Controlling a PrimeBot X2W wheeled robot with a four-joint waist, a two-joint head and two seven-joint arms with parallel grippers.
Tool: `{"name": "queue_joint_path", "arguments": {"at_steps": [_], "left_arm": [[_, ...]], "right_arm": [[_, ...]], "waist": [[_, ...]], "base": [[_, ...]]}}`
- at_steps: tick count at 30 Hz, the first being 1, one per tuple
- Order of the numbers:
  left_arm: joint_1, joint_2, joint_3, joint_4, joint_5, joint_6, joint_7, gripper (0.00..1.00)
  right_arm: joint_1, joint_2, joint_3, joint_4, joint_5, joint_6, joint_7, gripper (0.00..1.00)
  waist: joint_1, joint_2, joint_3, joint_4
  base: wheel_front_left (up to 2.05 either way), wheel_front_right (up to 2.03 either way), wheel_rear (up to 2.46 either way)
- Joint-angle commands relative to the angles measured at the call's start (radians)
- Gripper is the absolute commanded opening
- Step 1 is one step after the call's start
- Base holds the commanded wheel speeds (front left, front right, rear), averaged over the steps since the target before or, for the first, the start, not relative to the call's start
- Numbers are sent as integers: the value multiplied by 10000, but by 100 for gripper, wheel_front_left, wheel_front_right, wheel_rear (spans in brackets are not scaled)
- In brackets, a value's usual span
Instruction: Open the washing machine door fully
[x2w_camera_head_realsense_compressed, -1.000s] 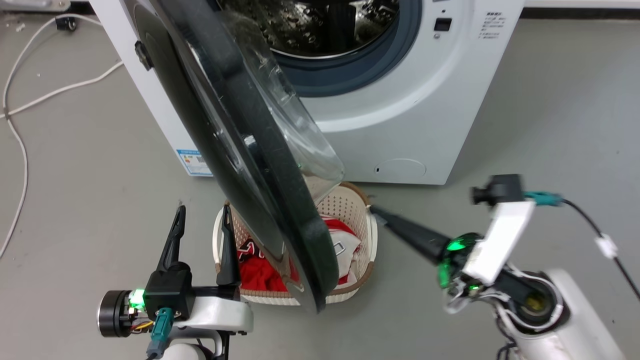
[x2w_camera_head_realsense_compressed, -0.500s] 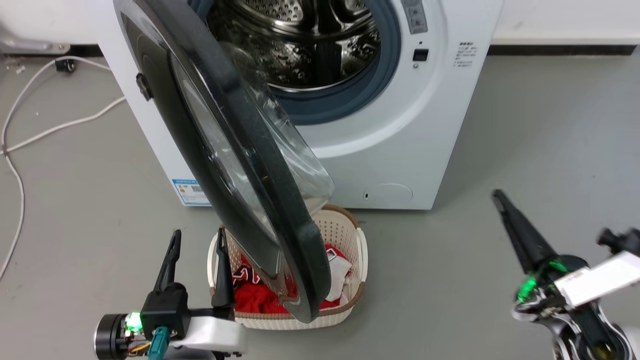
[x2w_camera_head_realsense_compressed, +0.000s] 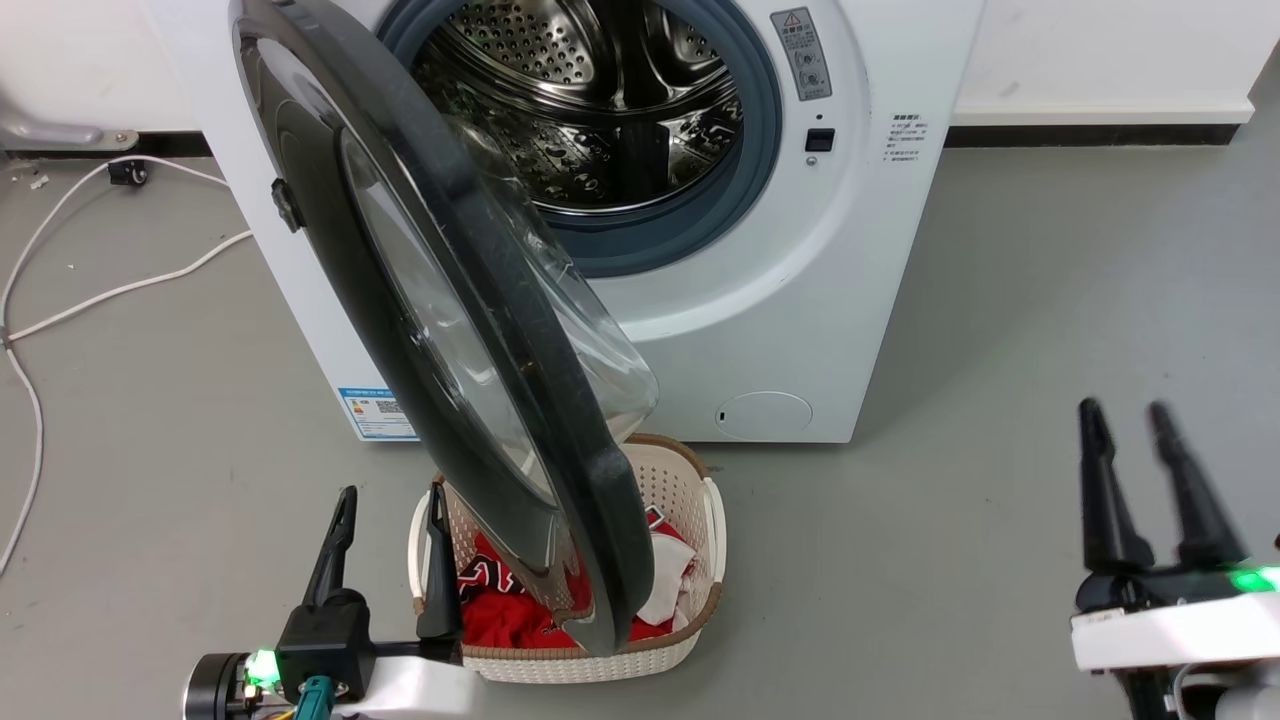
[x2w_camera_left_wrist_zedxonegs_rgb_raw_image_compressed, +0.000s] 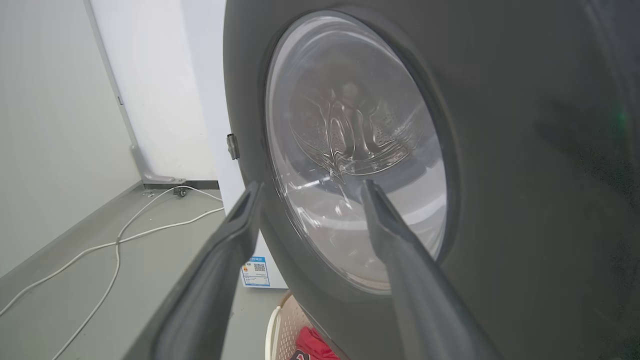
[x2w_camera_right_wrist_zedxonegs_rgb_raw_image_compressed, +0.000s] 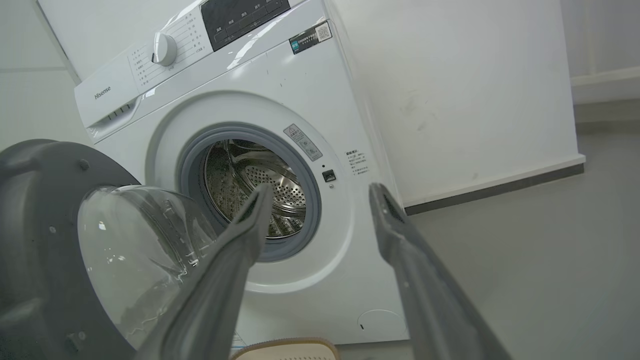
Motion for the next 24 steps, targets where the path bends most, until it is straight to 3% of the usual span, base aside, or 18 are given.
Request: {"name": "queue_joint_path", "arguments": {"at_steps": [1,4,9,16,24], "left_arm": [[75,-5,8,-22,71,-7,-27,100],[30,-7,-5,-23,82,-28,-27,100],[48,-5,-22,-50,83,-21,-27,100],[157,-7,-12,-67,69,-9,-27,100],[174,-7,19,-37,77,-47,-27,100]], "right_arm": [[-92,157,-229,-252,-899,-3,-24,100],[290,693,-601,-516,-2808,-3,-23,100],[783,1079,-755,-631,-4439,-3,-26,100],[1400,1292,-766,-308,-4834,-5,-28,100],[1656,1301,-643,-190,-4339,-5,-29,100]], "waist": [[1,-1,8,-5],[1,-1,10,21],[1,-1,-17,69],[1,-1,-96,79],[1,-1,-121,90]], "base": [[0,0,0],[0,0,0],[0,0,0],[0,0,0],[0,0,0]]}}
